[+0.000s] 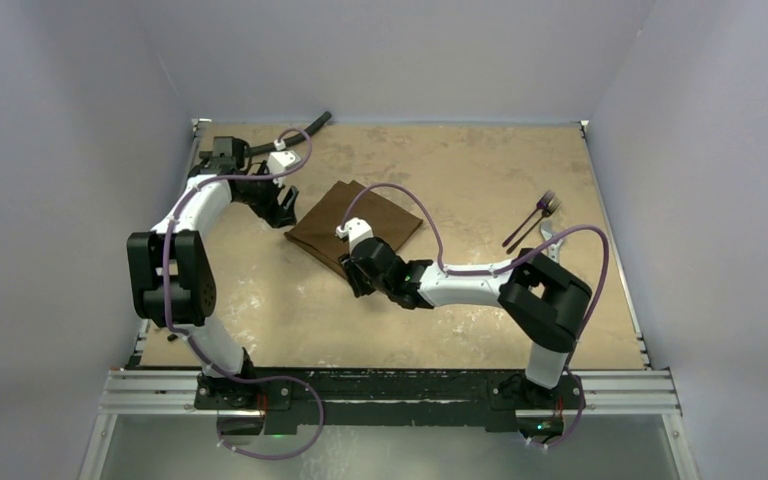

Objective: Fold the napkin into a case and place the utensils inside
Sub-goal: Smooth out the lower triangle-folded napkin at the center of the board.

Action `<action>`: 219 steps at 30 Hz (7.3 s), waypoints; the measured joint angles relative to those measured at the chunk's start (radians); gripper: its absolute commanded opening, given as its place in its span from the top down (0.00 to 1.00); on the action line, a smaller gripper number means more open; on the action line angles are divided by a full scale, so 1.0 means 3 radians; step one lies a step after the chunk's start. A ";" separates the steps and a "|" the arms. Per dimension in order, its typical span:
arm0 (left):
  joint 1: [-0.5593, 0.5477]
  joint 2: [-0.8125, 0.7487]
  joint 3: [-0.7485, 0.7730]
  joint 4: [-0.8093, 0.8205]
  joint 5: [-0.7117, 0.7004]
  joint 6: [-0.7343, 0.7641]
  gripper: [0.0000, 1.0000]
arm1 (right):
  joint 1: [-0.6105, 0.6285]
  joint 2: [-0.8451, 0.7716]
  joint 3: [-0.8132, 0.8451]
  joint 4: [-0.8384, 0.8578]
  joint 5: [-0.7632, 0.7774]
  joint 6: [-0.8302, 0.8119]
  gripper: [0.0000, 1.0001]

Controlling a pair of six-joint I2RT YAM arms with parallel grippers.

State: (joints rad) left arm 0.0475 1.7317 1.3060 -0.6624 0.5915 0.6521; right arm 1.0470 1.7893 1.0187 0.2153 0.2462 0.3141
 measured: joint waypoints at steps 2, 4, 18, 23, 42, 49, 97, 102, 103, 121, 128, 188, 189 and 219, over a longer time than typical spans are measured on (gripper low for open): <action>-0.0014 0.0000 -0.0011 0.0003 -0.0011 0.0019 0.29 | 0.0000 0.0008 -0.0022 0.0000 -0.0001 0.0008 0.62; -0.0018 0.0000 -0.0029 0.0006 -0.0020 0.0045 0.29 | 0.0000 0.0024 -0.0047 -0.0004 -0.0006 0.0022 0.64; -0.0037 -0.0001 -0.0041 0.0036 -0.0069 0.0076 0.32 | 0.0000 0.0092 -0.0076 -0.0003 -0.0006 0.0034 0.66; -0.0039 -0.0001 -0.0041 0.0036 -0.0069 0.0078 0.33 | -0.0009 0.0080 -0.0076 -0.0005 -0.0001 0.0020 0.67; -0.0076 -0.0014 -0.0062 0.0032 -0.0080 0.0135 0.34 | -0.0097 -0.0001 -0.0080 -0.0003 -0.0094 -0.0069 0.60; -0.0083 -0.0015 -0.0085 0.0023 -0.0095 0.0164 0.35 | -0.0107 0.0086 -0.0080 -0.0009 -0.0093 -0.0090 0.70; -0.0468 -0.0244 -0.0914 0.0886 -0.0490 0.0420 0.43 | -0.0128 -0.0300 -0.0292 -0.0359 -0.0334 -0.0378 0.54; -0.0468 -0.0244 -0.0956 0.1024 -0.0504 0.0418 0.44 | -0.0160 -0.0661 -0.0284 -0.0395 -0.0434 -0.0342 0.61; -0.0468 -0.0244 -0.0973 0.1036 -0.0506 0.0417 0.44 | -0.0173 -0.0707 -0.0267 -0.0392 -0.0448 -0.0326 0.63; -0.0468 -0.0039 -0.1191 0.1438 -0.0589 0.0287 0.47 | -0.0622 0.0172 0.0206 -0.0170 -0.1171 0.0507 0.85; -0.0468 -0.0045 -0.1228 0.1522 -0.0586 0.0266 0.50 | -0.1039 0.0248 -0.0004 -0.0165 -0.1588 0.0741 0.88; -0.0753 -0.1270 -0.2304 0.1087 -0.0197 0.3338 0.35 | -0.0333 -0.0209 -0.0182 -0.0725 -0.0599 -0.2411 0.17; -0.0753 -0.1231 -0.2309 0.1124 -0.0233 0.3388 0.35 | -0.0333 -0.0195 -0.0170 -0.0716 -0.0596 -0.2422 0.18; -0.0904 -0.0458 -0.2007 0.1892 -0.0637 0.3442 0.99 | -0.0509 0.0061 -0.0048 -0.0470 -0.0973 -0.2293 0.89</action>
State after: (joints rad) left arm -0.2237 1.5944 0.7040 -0.0948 0.4004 1.6848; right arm 0.8944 1.8076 1.0042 0.0742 -0.0456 -0.3737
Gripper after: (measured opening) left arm 0.196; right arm 0.201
